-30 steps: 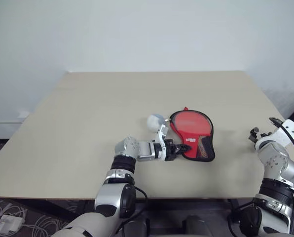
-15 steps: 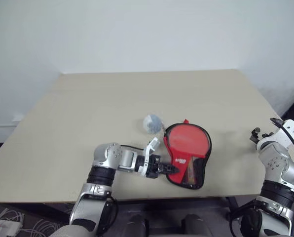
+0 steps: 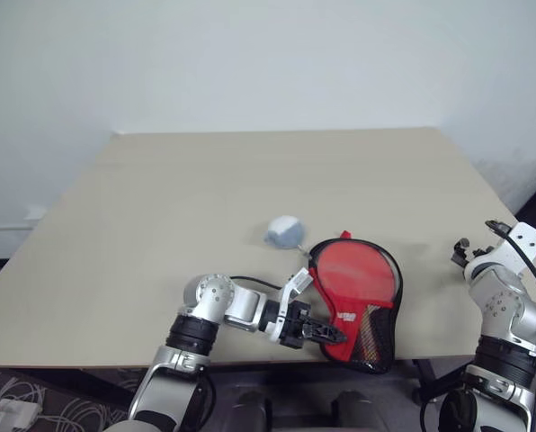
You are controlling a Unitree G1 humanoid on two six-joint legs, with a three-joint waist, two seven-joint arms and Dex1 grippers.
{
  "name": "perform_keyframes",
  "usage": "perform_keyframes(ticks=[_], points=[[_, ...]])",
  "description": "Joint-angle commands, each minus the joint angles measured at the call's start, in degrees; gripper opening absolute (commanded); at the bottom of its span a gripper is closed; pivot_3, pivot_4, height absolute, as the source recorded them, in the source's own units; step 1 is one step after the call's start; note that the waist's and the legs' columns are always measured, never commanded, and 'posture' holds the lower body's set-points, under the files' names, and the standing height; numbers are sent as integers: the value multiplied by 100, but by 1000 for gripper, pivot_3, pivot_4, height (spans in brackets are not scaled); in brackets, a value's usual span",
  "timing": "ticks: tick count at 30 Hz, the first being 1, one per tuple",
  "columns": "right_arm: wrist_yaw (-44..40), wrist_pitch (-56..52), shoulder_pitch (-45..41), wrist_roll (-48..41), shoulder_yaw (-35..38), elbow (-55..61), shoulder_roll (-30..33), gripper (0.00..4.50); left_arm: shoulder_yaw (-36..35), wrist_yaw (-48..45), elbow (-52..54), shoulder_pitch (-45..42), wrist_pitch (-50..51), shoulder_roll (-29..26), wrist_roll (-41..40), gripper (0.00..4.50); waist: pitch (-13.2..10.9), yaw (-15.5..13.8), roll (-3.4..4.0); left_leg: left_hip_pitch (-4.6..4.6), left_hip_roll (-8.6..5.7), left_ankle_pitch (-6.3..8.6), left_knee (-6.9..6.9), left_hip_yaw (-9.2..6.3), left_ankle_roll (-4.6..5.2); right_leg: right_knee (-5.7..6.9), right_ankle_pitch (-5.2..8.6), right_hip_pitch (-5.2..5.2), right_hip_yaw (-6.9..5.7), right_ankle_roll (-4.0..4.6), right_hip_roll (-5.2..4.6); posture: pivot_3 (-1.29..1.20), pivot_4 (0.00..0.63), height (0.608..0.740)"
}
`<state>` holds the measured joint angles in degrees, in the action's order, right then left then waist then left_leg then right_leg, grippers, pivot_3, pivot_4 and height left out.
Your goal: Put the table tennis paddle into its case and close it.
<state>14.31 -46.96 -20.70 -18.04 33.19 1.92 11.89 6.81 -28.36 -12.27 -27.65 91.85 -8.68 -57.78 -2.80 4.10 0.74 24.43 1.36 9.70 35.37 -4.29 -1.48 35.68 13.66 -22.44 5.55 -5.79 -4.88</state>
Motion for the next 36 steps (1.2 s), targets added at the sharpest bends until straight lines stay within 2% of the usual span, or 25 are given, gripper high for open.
perform_keyframes(ticks=[1, 6, 9, 12, 16, 18, 20, 22, 24, 29, 36], points=[[59, 77, -83, -44, 2, 258, -21, 4500, -212, 279, -122, -2, 65, -12, -273, 5, 0, 1, 0, -1, 0, 0, 0, 0, 0, 0, 0, 1, 0, 0, 0, 0, 0, 740], [33, 89, -130, -25, -24, 148, 33, 4500, -413, 574, 26, 86, 65, -215, -545, 5, 0, 5, 0, -1, 0, 0, -1, 0, 0, 1, 0, -2, 0, 0, 0, 0, 0, 740], [19, 79, -169, -8, -56, 117, 72, 4500, -853, 927, -117, 113, 65, -331, -530, 777, 0, 15, 1, -2, 1, 0, -5, 0, 0, 1, -1, -6, 0, 2, 1, 0, 0, 740], [-38, 74, -131, 45, -138, 150, 167, 4500, -1070, 635, 74, 264, 65, -820, -865, 1749, 0, 20, 1, -2, 2, 0, -7, 0, 0, 3, -2, -10, 0, 4, 3, 0, 0, 740], [-64, 52, -77, 39, -110, 140, 291, 4500, -876, 77, 775, 615, 21, -1416, -915, 1749, 0, 12, 1, 0, 3, 1, -9, 3, -2, -1, -2, -9, 1, 4, 1, 0, 0, 740], [-85, 56, -100, 42, -117, 131, 354, 4500, -662, -366, 1187, 735, -443, -1659, -643, 1749, -1, -4, -1, 1, 1, 4, -6, 4, -7, -4, -2, -6, 0, 4, -3, 0, 0, 740], [-123, 84, -164, 32, -137, 109, 420, 4500, -387, -940, 1527, 714, -1373, -1806, -169, 1749, -2, -3, -3, 1, 2, 12, -6, 4, -28, -5, -2, -7, -2, 6, -3, 0, 0, 740], [-174, 139, -226, 11, -149, 55, 471, 4500, -274, -1351, 1730, 652, -2348, -1678, 247, 1749, -2, 0, -2, 0, 2, 10, -9, 9, -32, -6, -6, -5, -1, 11, -5, 0, 0, 740], [-312, 227, -270, 7, -237, 13, 545, 4500, 9, -1836, 1854, 455, -2873, -1584, 503, 1749, -2, 1, -2, 0, 3, 10, -10, 11, -33, -6, -8, -7, -1, 14, -5, 0, 0, 740], [-648, 411, -363, -60, -427, -27, 612, 4500, 1160, -2574, 1728, 57, -4552, -1295, 1890, 1749, -2, 5, -1, 0, 4, 8, -13, 16, -30, -11, -7, -7, 2, 13, -4, 0, 0, 740], [-1014, 322, -600, -248, -574, -215, 597, 4500, 2384, -1913, -65, -534, -6535, -87, 4112, 1749, -3, 1, -3, 3, 3, -11, -4, 18, 1, -12, -7, -5, 9, 10, -3, 0, 0, 740]])
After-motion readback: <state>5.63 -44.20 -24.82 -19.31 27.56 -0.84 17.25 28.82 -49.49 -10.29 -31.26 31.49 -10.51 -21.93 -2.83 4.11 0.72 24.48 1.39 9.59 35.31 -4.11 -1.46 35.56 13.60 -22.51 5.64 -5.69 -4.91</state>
